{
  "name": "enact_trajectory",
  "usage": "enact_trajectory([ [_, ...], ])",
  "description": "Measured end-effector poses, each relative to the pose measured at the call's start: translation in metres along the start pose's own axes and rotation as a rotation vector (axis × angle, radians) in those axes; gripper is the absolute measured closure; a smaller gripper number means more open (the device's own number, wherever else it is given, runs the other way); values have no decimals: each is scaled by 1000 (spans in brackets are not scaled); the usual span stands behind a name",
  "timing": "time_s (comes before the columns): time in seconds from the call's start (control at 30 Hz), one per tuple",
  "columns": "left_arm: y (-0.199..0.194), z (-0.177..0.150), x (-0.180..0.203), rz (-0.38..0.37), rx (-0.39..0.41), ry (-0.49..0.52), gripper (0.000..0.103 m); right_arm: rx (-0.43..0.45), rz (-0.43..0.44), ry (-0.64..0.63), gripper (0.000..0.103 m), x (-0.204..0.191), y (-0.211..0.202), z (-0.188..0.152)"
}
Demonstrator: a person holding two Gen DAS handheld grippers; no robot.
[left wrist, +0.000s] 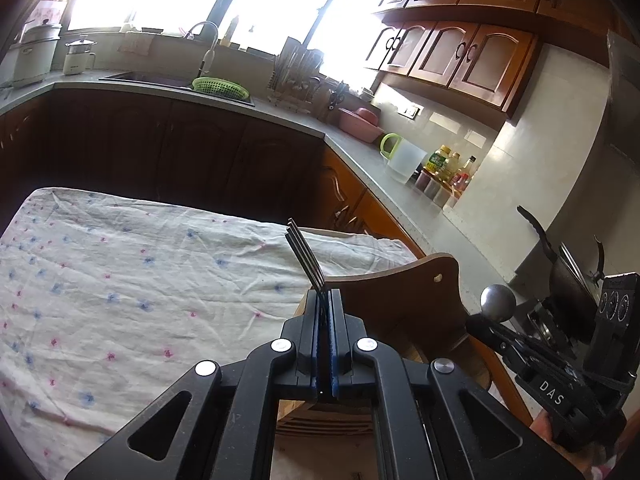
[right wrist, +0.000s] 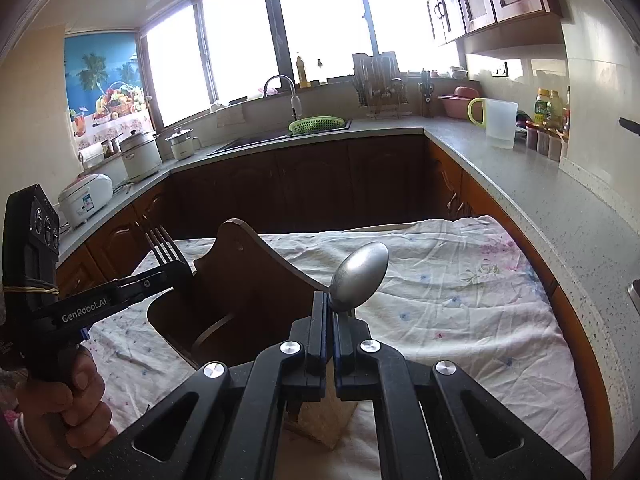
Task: Organize utensils
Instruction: 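Lower the fork into the holder and open the left tool while the right tool releases the spoon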
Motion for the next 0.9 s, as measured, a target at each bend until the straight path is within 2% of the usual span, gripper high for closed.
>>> enact_trajectory([
  [0.07, -5, -2, -1, 1, -2, -5, 101, 0, 0, 1, 101, 0, 0, 0],
  [0.13, -7, -1, -2, -1, -10, -16, 96, -3, 2, 8, 101, 1, 0, 0],
  [0.2, -11, 0, -2, 7, -14, -19, 78, -5, 1, 15, 98, 2, -2, 0],
  [0.23, -14, 1, -2, 17, -9, -17, 73, -7, -5, 19, 94, 3, -3, 1],
  [0.27, -19, 1, -2, 23, -3, -15, 62, -6, -11, 25, 91, 4, -4, 1],
  [0.3, -23, 2, -2, 28, 2, -17, 57, -4, -8, 35, 87, 6, -7, 2],
  [0.33, -28, 1, -2, 39, 2, -18, 48, 2, -3, 45, 76, 7, -10, 3],
  [0.37, -33, 0, -3, 45, 5, -21, 46, 8, -1, 54, 69, 8, -13, 3],
  [0.43, -45, -4, -4, 49, 7, -25, 43, 19, -8, 68, 61, 11, -20, 3],
  [0.5, -60, -7, -6, 69, 8, -26, 33, 26, -6, 88, 52, 13, -27, 2],
  [0.57, -80, -12, -8, 89, 23, -28, 30, 31, -6, 108, 39, 15, -37, -1],
  [0.6, -89, -15, -10, 102, 25, -34, 25, 40, -4, 119, 35, 16, -43, -3],
  [0.67, -110, -22, -12, 119, 24, -52, 24, 63, -1, 136, 25, 16, -56, -7],
  [0.77, -141, -41, -14, 133, 17, -74, 22, 86, 3, 154, 16, 13, -77, -18],
  [0.9, -182, -73, -16, 172, 7, -87, 22, 95, 12, 182, 15, 9, -103, -42],
])
Point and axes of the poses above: each gripper's, at about its wrist camera, not at the fingertips, and y roughly the way its jaws point, x to its right, z to its top, the point moved 3 cm from there along y, roughly the way its jaws point, and after that the axes turned 6 degrees about x, right-handed, at the moved point
